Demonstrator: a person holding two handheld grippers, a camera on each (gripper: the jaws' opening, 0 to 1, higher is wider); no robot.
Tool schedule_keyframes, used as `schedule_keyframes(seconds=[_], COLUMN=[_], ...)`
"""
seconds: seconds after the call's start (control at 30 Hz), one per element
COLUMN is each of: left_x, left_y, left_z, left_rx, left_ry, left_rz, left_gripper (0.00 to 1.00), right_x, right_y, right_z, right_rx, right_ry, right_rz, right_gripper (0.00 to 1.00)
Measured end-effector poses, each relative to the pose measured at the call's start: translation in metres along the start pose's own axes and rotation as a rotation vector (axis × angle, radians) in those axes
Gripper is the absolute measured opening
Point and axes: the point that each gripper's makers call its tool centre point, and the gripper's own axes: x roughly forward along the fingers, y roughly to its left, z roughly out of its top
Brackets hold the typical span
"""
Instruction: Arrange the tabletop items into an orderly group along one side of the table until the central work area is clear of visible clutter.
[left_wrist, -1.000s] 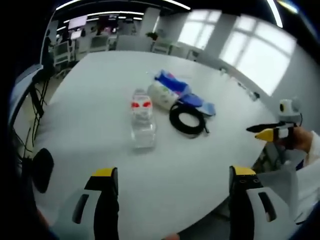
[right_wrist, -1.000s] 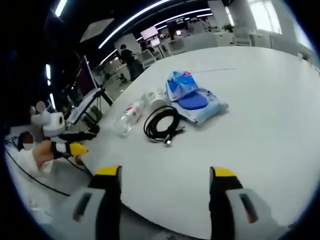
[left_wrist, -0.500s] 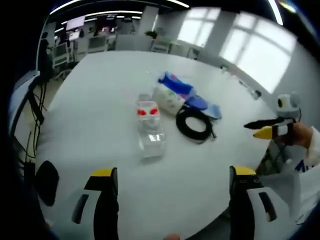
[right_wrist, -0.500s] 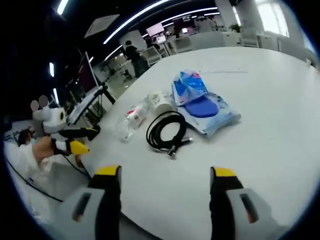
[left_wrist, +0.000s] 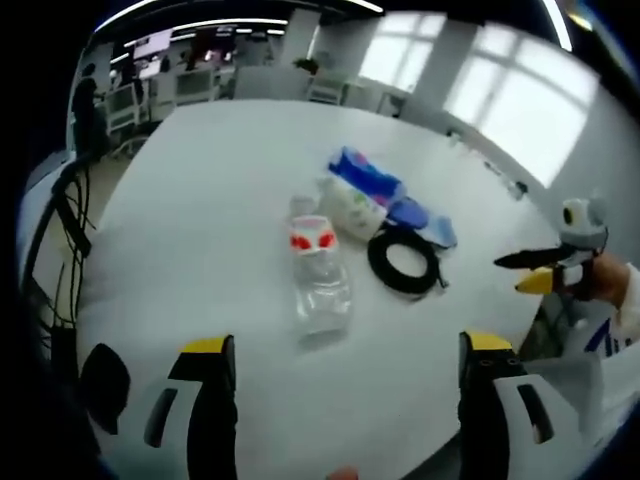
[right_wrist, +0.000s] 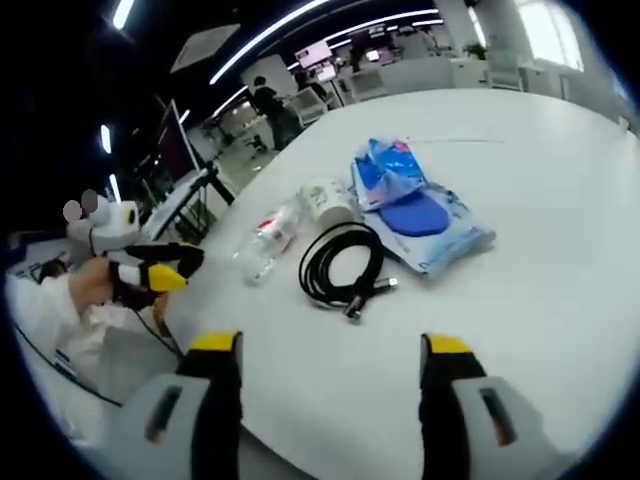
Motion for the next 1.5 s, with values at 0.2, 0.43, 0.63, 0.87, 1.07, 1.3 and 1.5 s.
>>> schedule_keyframes(seconds=[0.2,0.43,0.63,0.87,1.07,1.3,1.5], left_x=[0.007,0.019,0.032,0.053,0.072,0.092,0.105], left_y=[0.000,0.000,0.000,0.002,-0.001,0.001,0.005], left_z=[0.002,0.008,0.008,0.014,0.029,0.035,0.034], left_rx=[-0.005,-0.014,-0.004,-0.031,-0.041,-0.035,-0.049], left_ry=[0.029,0.050,0.095,0.133,0.145,0.183,0.204], left_rz=[-0.001,-0.005,0.003,0.010,0.034,0.045,0.061], left_gripper=[0.88,0.88,0.87,0.83,0.82,0.79,0.79], right_x=[0.000,-0.004,-0.011,-0.018,-0.023,-0.028,-0.029], right_y=[0.005,0.009,0.016,0.013,0.014,0.008,0.004], right_z=[-0.007,-0.019,-0.035,-0.037,-0.037,-0.048,-0.047], right_rx=[0.022,0.055,0.105,0.130,0.175,0.200,0.205], right_ry=[0.008,0.005,0.002,-0.021,-0.063,-0.073,-0.086], right_rz=[0.010,0.007,0.008,-0.006,-0.010,-0.027,-0.024], right_gripper=[0.70,0.70,0.68,0.68,0.67,0.66,0.66])
